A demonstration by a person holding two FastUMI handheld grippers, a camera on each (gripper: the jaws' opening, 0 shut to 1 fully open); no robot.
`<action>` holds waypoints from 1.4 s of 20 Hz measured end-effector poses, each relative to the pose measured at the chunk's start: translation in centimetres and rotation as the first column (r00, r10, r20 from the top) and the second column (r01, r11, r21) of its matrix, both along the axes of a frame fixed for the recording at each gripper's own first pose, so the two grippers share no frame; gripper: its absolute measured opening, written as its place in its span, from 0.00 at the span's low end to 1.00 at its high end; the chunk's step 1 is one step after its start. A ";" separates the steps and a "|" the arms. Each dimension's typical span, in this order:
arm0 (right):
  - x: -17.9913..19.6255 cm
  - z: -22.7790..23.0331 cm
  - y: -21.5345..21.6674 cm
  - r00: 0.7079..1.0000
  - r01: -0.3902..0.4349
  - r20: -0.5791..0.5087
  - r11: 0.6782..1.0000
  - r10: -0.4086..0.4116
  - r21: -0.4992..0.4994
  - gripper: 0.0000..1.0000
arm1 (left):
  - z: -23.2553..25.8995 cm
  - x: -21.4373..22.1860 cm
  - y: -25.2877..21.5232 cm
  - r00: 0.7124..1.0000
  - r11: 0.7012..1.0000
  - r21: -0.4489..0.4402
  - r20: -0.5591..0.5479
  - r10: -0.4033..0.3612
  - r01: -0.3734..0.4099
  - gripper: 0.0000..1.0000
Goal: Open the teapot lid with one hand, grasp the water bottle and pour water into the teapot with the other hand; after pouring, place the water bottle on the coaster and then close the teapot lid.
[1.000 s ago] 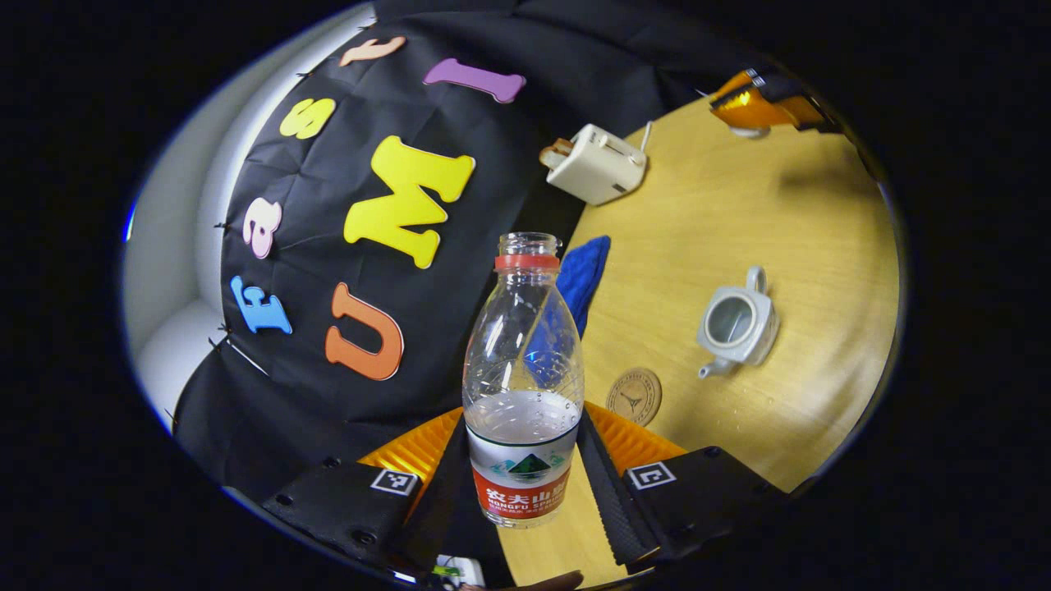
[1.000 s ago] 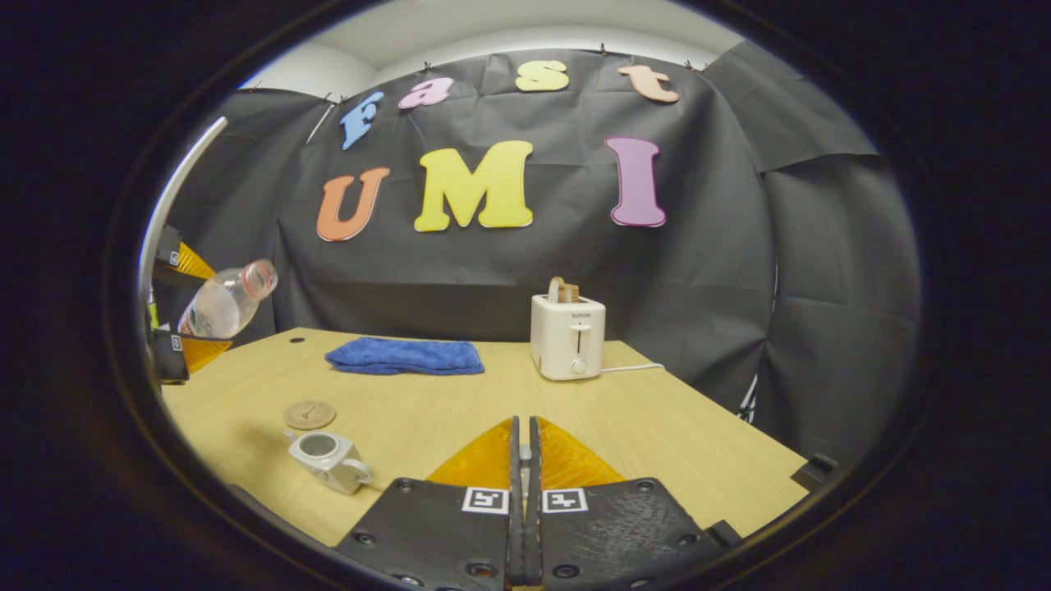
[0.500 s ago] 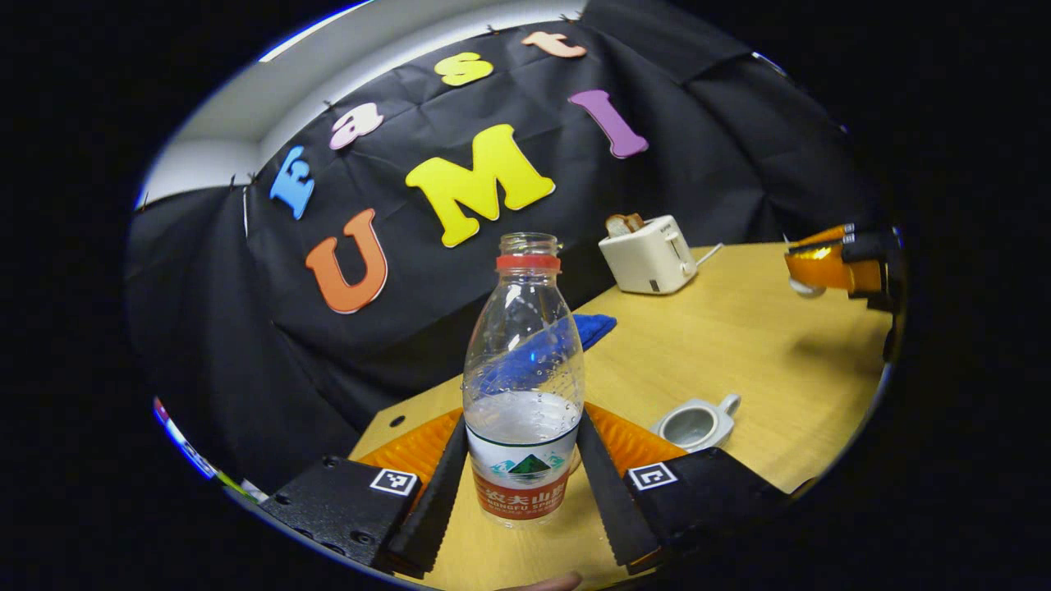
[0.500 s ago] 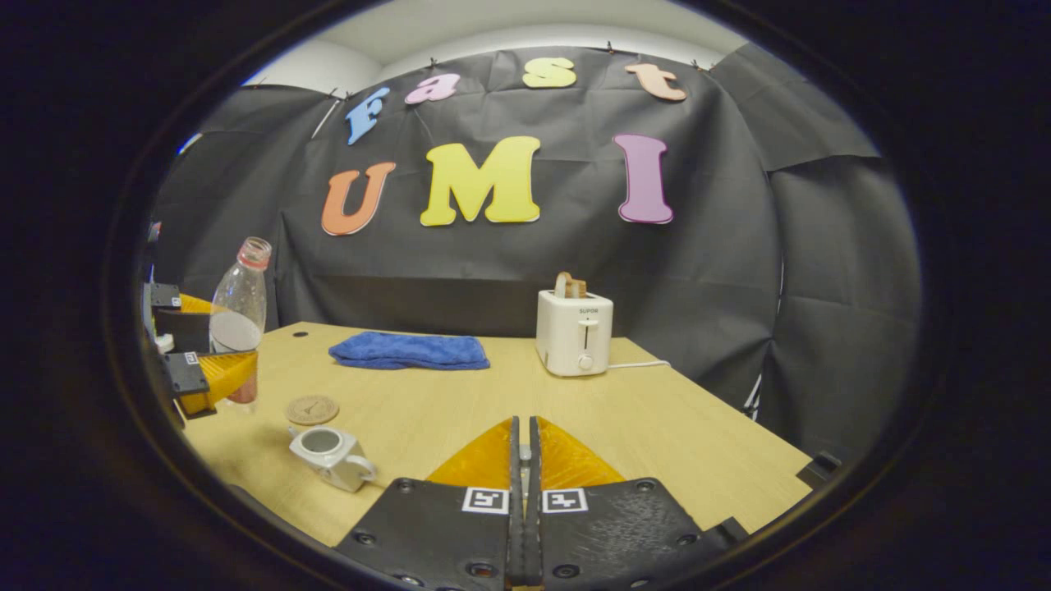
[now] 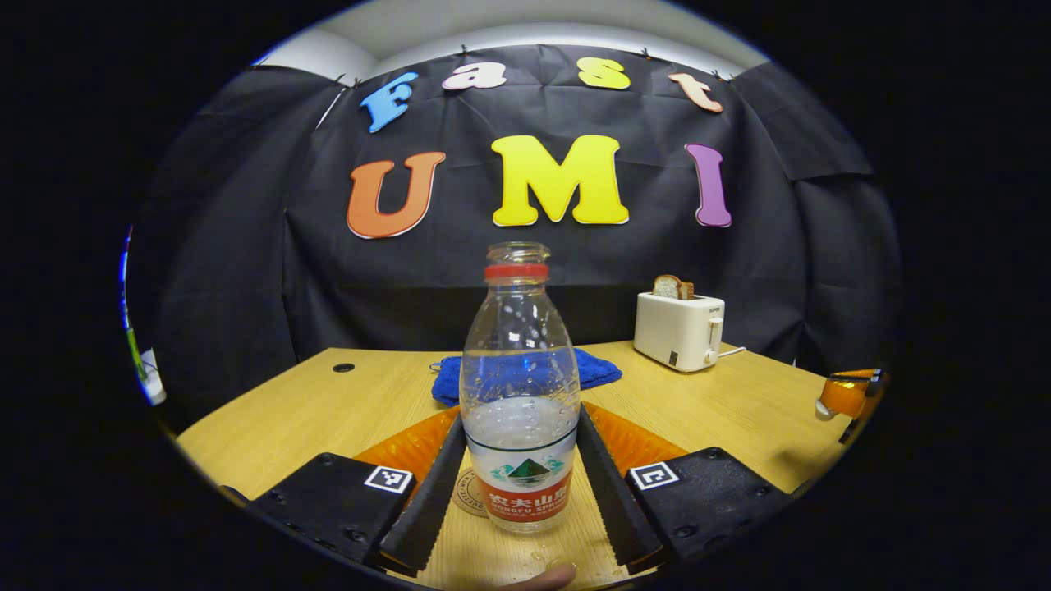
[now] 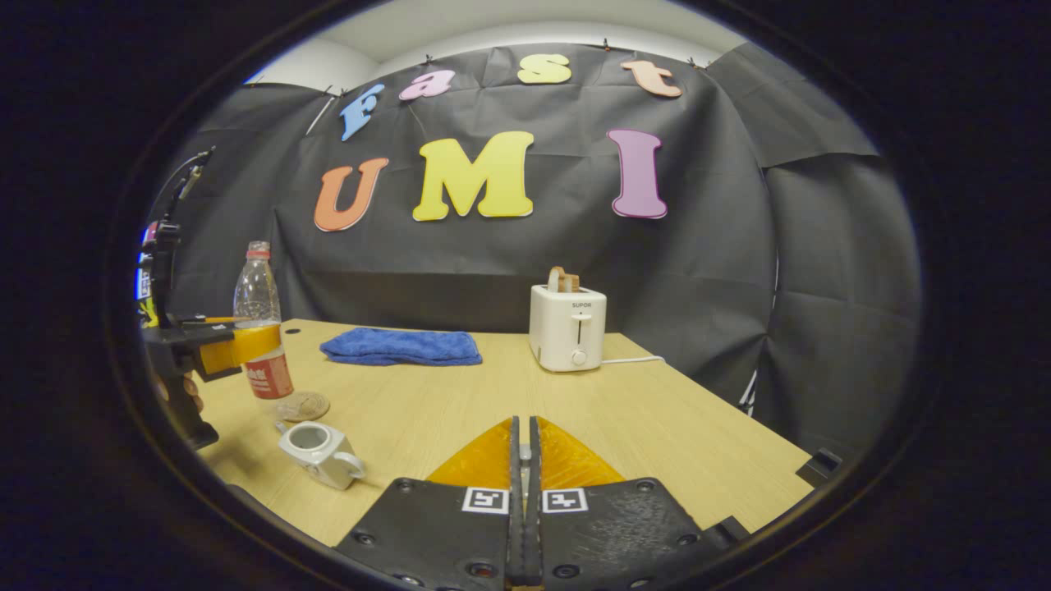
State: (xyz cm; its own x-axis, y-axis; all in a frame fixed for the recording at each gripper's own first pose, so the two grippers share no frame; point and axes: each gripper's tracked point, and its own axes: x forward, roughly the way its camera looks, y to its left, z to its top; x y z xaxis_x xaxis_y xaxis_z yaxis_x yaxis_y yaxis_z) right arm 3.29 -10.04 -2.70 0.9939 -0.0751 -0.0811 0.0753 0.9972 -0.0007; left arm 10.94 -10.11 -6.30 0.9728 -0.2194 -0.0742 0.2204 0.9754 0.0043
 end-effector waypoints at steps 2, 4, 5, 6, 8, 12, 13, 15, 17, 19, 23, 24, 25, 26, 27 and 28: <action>0.0 -0.1 0.1 1.000 -0.001 0.001 1.000 0.001 0.001 0.01 | -0.3 1.3 0.6 1.000 1.000 -0.023 0.016 0.020 -0.019 0.82; 0.2 -0.2 0.0 1.000 0.001 -0.002 1.000 -0.001 -0.002 0.01 | 0.0 1.8 1.1 0.999 0.999 -0.025 0.028 0.032 -0.031 0.82; 0.2 -0.5 0.0 1.000 0.002 -0.006 1.000 -0.002 -0.002 0.01 | -0.1 2.0 0.9 0.999 0.999 -0.024 0.029 0.029 -0.028 0.83; 0.3 -0.6 0.0 1.000 0.003 -0.009 1.000 -0.003 0.000 0.01 | 0.2 2.0 0.7 0.999 1.000 -0.021 0.043 0.023 -0.022 0.83; 0.4 -0.7 0.0 1.000 0.003 -0.015 1.000 -0.003 0.008 0.00 | 0.9 2.5 0.9 0.996 0.999 -0.008 0.085 0.031 -0.031 0.82; 0.7 -1.3 0.1 1.000 0.006 -0.025 1.000 -0.006 0.000 0.00 | 1.4 3.6 0.9 0.990 1.000 -0.002 0.135 0.031 -0.031 0.81; 0.8 -1.5 0.3 1.000 0.005 -0.027 1.000 -0.005 -0.004 0.00 | 1.6 3.9 0.9 0.988 1.000 0.006 0.150 0.029 -0.030 0.81; 0.9 -1.8 0.5 0.999 0.003 -0.035 1.000 -0.004 -0.010 0.00 | 1.2 4.4 0.9 0.987 1.000 0.016 0.160 0.023 -0.026 0.80; 1.0 -2.3 0.7 0.999 0.003 -0.043 1.000 -0.004 -0.018 0.00 | 0.4 4.8 0.9 0.989 1.000 0.015 0.148 0.021 -0.024 0.80; 1.1 -2.4 0.8 0.999 0.002 -0.048 1.000 -0.003 -0.020 0.00 | 0.0 4.5 0.7 0.988 0.999 0.029 0.153 0.010 -0.015 0.80; 1.1 -2.5 1.0 0.999 0.000 -0.048 1.000 -0.001 -0.020 0.00 | -0.3 3.7 0.0 0.987 0.998 0.059 0.160 -0.022 0.013 0.82; 1.1 -2.5 1.0 0.999 -0.002 -0.050 1.000 0.001 -0.021 0.00 | -0.3 3.7 0.2 0.987 0.998 0.061 0.158 -0.019 0.010 0.82; 1.1 -2.5 1.0 0.999 -0.003 -0.050 1.000 0.002 -0.021 0.00 | -0.4 3.6 0.1 0.988 0.998 0.060 0.155 -0.021 0.012 0.82; 1.1 -2.4 1.0 0.999 -0.004 -0.049 1.000 0.003 -0.022 0.00 | -0.5 3.6 0.1 0.989 0.998 0.060 0.149 -0.019 0.010 0.82; 1.1 -2.4 1.1 0.999 -0.005 -0.046 1.000 0.004 -0.024 0.00 | -0.6 3.5 0.1 0.989 0.998 0.061 0.144 -0.020 0.011 0.82; 1.1 -2.3 1.2 0.999 -0.006 -0.045 1.000 0.005 -0.026 0.00 | -0.8 3.4 0.2 0.991 0.998 0.068 0.134 -0.022 0.013 0.83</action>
State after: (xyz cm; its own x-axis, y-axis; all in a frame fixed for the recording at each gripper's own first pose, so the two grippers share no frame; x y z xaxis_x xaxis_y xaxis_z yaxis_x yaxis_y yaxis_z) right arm 4.35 -8.84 -4.99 0.9897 -0.0724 -0.1235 0.0692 0.9972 -0.0296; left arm 14.33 -9.93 -7.08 0.9710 -0.2355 0.0424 0.2304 0.9679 0.1001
